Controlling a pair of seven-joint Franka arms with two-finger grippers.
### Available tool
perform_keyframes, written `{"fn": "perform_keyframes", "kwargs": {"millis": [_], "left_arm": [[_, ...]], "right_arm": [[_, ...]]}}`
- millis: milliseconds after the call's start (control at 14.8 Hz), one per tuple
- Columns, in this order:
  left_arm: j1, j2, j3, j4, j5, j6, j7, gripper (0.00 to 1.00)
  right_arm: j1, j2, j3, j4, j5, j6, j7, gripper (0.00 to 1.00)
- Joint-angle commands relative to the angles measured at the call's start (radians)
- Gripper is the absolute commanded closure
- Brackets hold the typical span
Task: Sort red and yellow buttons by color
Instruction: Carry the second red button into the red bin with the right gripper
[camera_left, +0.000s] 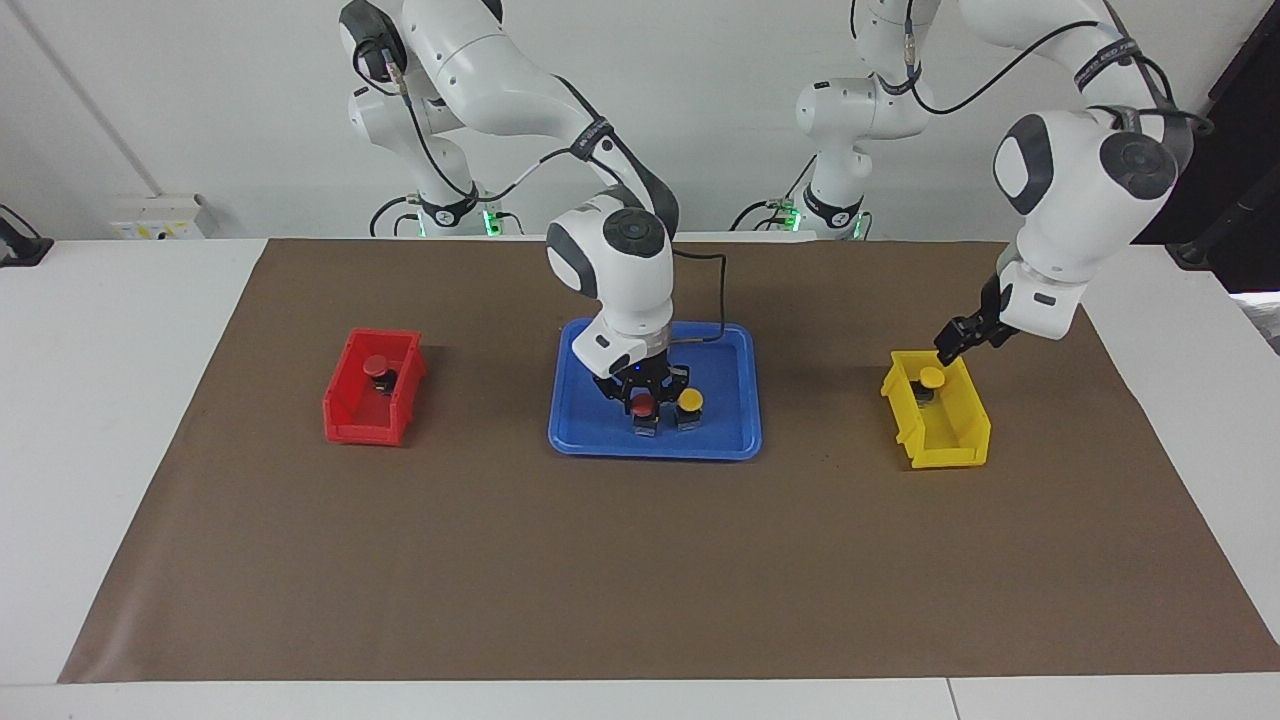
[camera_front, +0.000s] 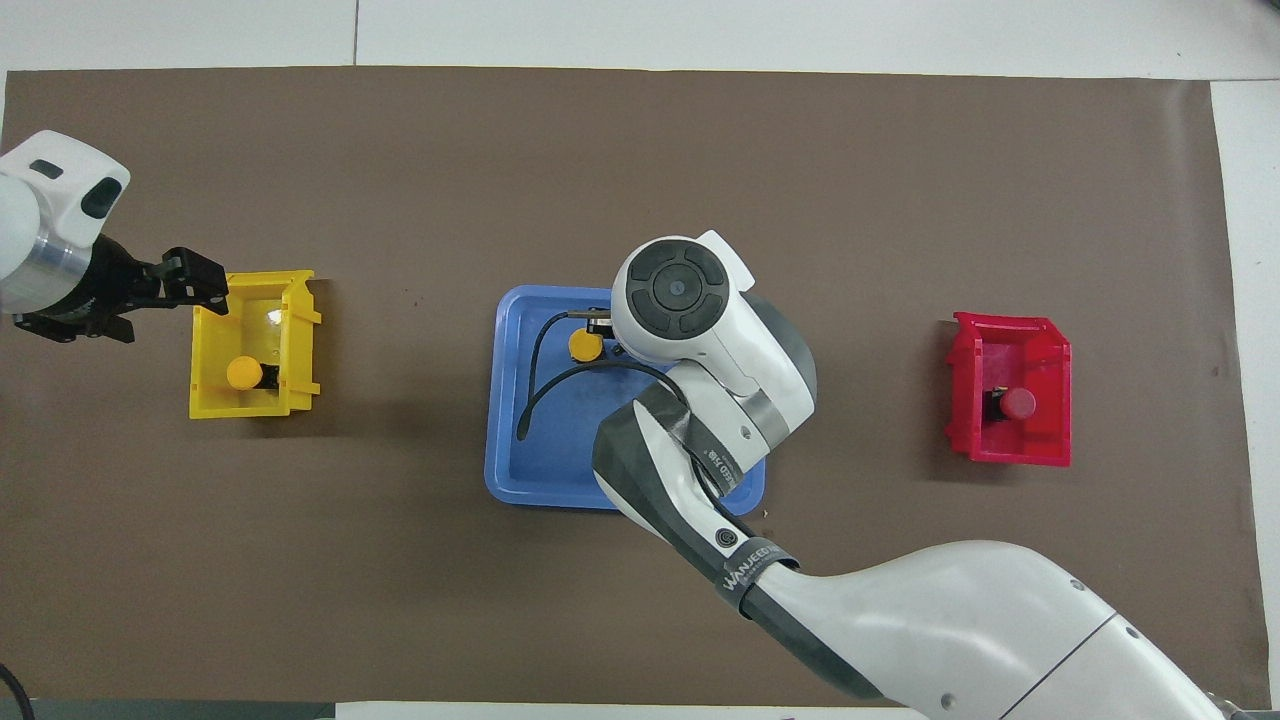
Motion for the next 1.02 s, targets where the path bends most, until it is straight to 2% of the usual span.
{"fn": "perform_keyframes", "kwargs": {"millis": [0,135,203,339,474,745,948], "left_arm": [[-0.009,-0.016,0.006,0.123,0.029,-0.144,0.214,0.00],[-0.006,-0.028,0.012,0.156,0.020,-0.187,0.384,0.00],[-0.003,-0.033,0.014,0.159,0.018,-0.188,0.402,0.00],[-0.003,-0.036,0.016,0.143,-0.036,-0.134,0.329,0.00],[-0.036,-0.053,-0.001,0.076,-0.052,-0.050,0.171,0.00],[-0.261,-0.011,-0.009,-0.019,-0.052,0.119,-0.180,0.00],[-0.448,0.137,-0.004,-0.021,-0.052,0.238,-0.406,0.00]], "right_arm": [[-0.017,-0.036,0.001,-0.004,-0.014,-0.027,-0.018,0.81],[-0.083,-0.107,-0.004,0.010,-0.011,-0.115,-0.136,0.81],[-0.142,-0.159,-0.002,0.007,0.000,-0.168,-0.203,0.81],[-0.239,-0.256,-0.002,-0.012,0.018,-0.266,-0.294,0.80],[-0.343,-0.328,-0.002,-0.051,0.021,-0.334,-0.447,0.80],[-0.521,-0.358,-0.002,-0.090,0.072,-0.331,-0.687,0.80],[-0.610,-0.390,-0.002,-0.183,0.089,-0.250,-0.823,0.80]]}}
